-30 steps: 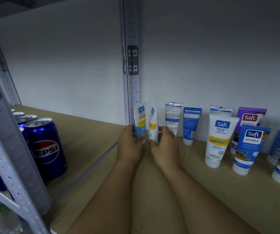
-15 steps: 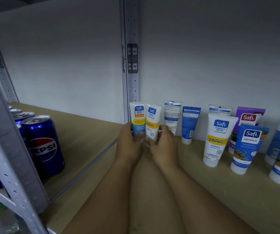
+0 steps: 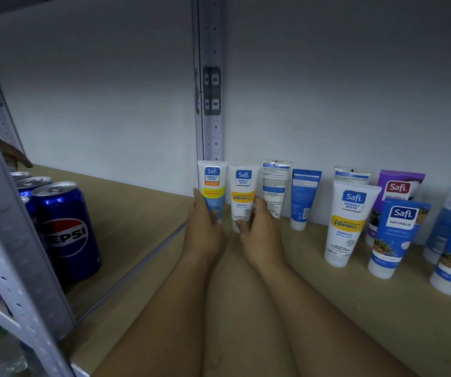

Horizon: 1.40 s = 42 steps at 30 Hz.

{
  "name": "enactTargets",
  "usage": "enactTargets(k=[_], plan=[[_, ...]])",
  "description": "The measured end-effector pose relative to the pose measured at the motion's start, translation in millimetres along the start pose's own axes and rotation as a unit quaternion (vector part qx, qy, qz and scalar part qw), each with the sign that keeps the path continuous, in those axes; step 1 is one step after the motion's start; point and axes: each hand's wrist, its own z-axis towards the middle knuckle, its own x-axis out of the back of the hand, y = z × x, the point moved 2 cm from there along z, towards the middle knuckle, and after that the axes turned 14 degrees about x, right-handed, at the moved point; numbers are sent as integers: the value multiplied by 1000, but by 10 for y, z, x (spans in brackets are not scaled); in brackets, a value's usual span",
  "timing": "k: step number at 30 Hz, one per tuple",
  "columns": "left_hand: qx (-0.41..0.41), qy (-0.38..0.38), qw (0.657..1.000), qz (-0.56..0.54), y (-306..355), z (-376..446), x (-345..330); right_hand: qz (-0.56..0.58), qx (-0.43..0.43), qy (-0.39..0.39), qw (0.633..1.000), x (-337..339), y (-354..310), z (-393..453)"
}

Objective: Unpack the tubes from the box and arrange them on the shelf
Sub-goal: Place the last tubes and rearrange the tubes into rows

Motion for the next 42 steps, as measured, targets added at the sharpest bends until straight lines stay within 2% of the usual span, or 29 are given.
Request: enactTargets(k=[13,15,18,21,25,29,36,42], plan=[[3,22,998,-66,100,-150,44,32,-14,19,999,35,-10,-38],[12,38,995,-87,166,-273,69,31,-36,21,999,87,-23,-77],[-24,93,990,-105,281,-496,103,-2,-53,36,998,218,-23,-152],[-23,129,981,-142,460,-725,-4,-65,-79,84,991,388,-34,-267],[8,73,988,-136,624,-1007,-340,-121,-126,114,978,534,-26,-345],[22,36,996,-79,631,-968,-510,-91,-125,160,975,547,48,-310],[7,-15,999,-49,563,-701,-698,-58,-132,165,976,557,235,-167],[-1,-57,997,-47,612,-497,-832,-107,-118,176,972,536,385,-10]])
